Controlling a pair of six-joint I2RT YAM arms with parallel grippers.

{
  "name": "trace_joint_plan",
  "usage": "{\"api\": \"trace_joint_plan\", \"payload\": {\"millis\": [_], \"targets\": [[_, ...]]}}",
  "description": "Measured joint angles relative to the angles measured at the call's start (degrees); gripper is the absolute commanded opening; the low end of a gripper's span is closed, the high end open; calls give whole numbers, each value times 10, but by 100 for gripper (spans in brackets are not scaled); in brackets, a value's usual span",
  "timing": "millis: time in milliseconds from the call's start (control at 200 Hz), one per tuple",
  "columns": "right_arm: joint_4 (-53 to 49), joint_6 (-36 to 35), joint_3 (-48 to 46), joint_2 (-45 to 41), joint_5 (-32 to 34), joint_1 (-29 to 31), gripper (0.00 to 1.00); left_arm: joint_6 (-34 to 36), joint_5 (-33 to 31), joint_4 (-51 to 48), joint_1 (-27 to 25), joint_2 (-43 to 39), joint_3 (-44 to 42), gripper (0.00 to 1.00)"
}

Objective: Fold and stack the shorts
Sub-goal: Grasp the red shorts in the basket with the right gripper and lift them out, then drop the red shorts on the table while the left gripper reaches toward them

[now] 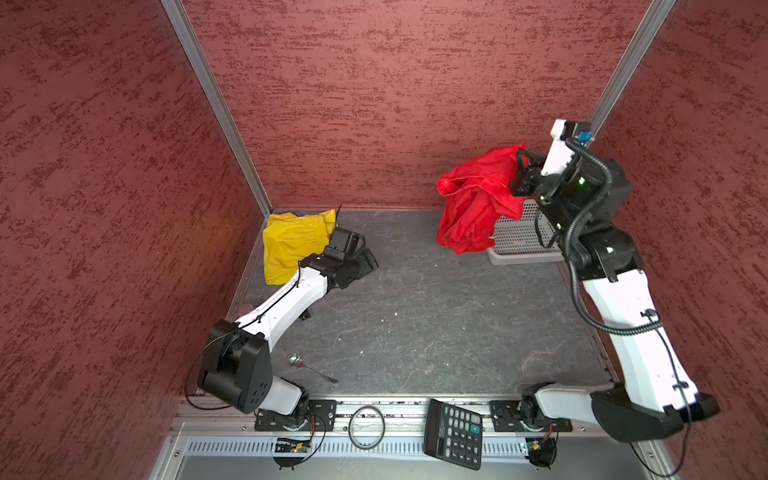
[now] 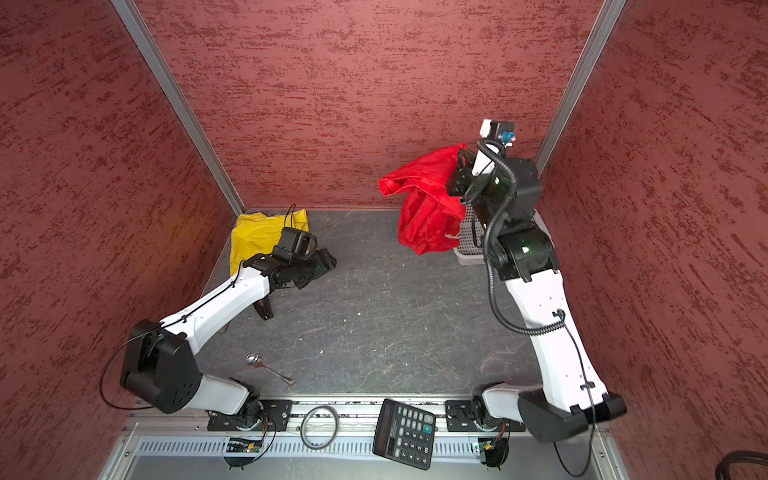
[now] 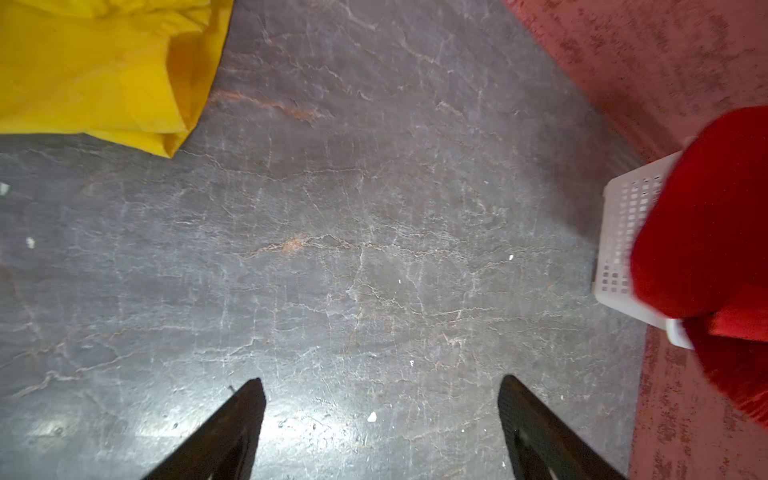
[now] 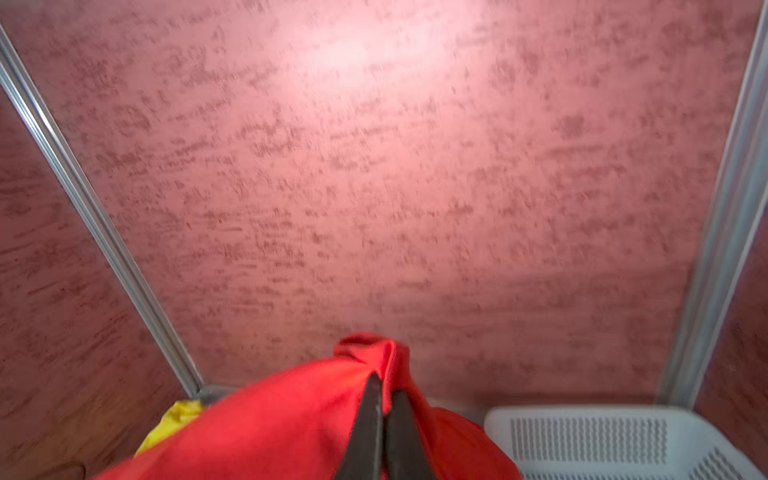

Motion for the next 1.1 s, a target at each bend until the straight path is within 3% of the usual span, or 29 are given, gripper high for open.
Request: {"api": "trace_joint_plan", "payload": {"millis": [65,130,235,346,471,491,601,716,932,1022,1102], "targets": [[20,24,-91,-37,-17,-2,0,-2,-7,-7,0,-27,0,90],[40,49,-192,-66,-43,-1,14,-5,-17,-16,0,-46,0,91],[48,92,-342,-69,-52,0,49,-13,-26,-27,-1,-56,0,91],[13,115,-407,-33,-39,0,71,-19,-29,-35,-9,-49,0,90],[5,129,-411,-21,-24,0,91,-22,-29,-43,-31,-23,8,66],[4,129,-410,-22,-22,0,98,-16,-29,-44,-35,-16,10,63],[3,129,-401,-23,-14,0,99,2,-24,-50,-59,20,32,60],[-3,130,-413,-23,-22,0,99,26,-23,-63,-84,66,64,77],[-2,172,-553,-30,-73,40,99,54,-24,-78,-110,150,59,87],[1,187,-588,-27,-95,65,99,57,-20,-75,-110,188,57,88],[21,200,-600,-5,-120,75,96,59,-14,-74,-109,227,70,81]]}}
